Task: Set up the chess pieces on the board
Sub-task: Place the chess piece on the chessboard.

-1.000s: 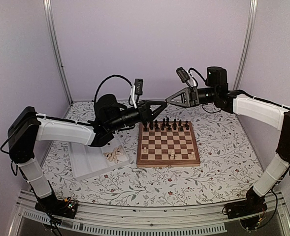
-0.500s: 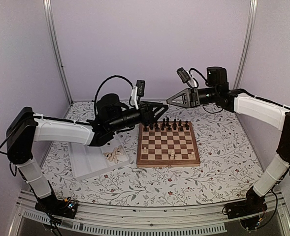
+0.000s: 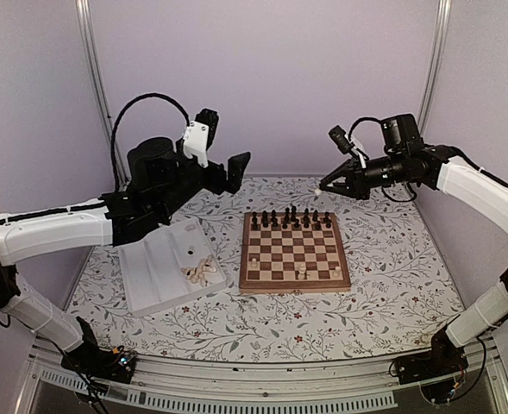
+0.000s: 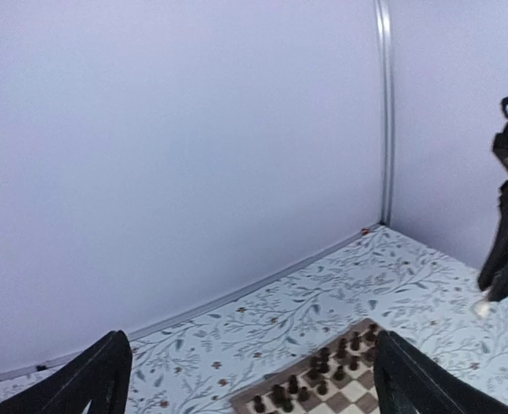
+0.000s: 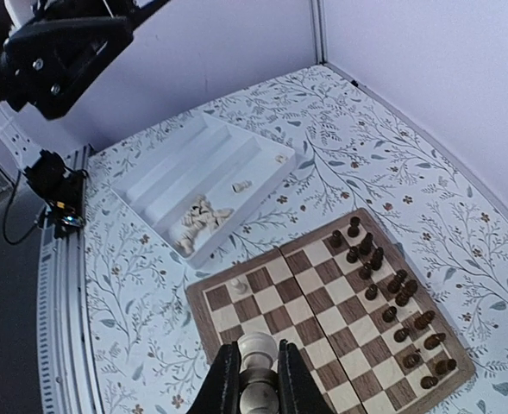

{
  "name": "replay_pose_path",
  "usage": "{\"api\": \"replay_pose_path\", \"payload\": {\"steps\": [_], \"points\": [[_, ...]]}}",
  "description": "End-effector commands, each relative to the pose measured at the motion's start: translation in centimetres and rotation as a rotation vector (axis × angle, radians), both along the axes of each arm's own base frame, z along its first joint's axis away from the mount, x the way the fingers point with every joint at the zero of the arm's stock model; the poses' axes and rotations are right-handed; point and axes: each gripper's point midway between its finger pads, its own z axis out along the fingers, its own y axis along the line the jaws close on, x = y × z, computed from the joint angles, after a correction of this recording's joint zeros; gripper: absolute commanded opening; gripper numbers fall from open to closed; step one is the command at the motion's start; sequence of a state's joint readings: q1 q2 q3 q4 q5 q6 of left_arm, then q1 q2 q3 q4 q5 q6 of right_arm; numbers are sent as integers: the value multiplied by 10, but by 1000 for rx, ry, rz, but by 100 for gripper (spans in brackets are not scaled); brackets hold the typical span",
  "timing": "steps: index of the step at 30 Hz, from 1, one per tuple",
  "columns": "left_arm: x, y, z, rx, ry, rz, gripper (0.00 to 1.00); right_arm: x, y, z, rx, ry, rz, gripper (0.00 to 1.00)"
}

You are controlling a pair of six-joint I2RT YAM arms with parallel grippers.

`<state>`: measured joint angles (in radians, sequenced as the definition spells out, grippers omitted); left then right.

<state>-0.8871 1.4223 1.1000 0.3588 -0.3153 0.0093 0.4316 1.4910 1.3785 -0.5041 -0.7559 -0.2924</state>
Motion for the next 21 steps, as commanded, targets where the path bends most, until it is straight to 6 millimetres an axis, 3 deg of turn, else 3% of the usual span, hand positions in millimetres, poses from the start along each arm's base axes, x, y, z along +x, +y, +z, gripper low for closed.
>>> {"api": "replay_pose_path", "payload": {"steps": [1,5,9,14,18,21], "points": [[29,42,-42,335,-78,268,98,-16,-32,-43,-242,-77,-10,0],[46,38,-81,423,31,213,85,-30,-49,-71,-350,-76,13,0],[58,46,-101,340,151,176,83,-35,-57,-94,-419,-50,23,0],[62,39,-112,283,276,63,80,-32,-50,-110,-471,-39,43,0],[60,31,-132,315,382,-2,78,-30,-39,-127,-538,-40,66,0],[58,27,-135,287,431,-20,79,-30,-32,-140,-572,-14,85,0]]}}
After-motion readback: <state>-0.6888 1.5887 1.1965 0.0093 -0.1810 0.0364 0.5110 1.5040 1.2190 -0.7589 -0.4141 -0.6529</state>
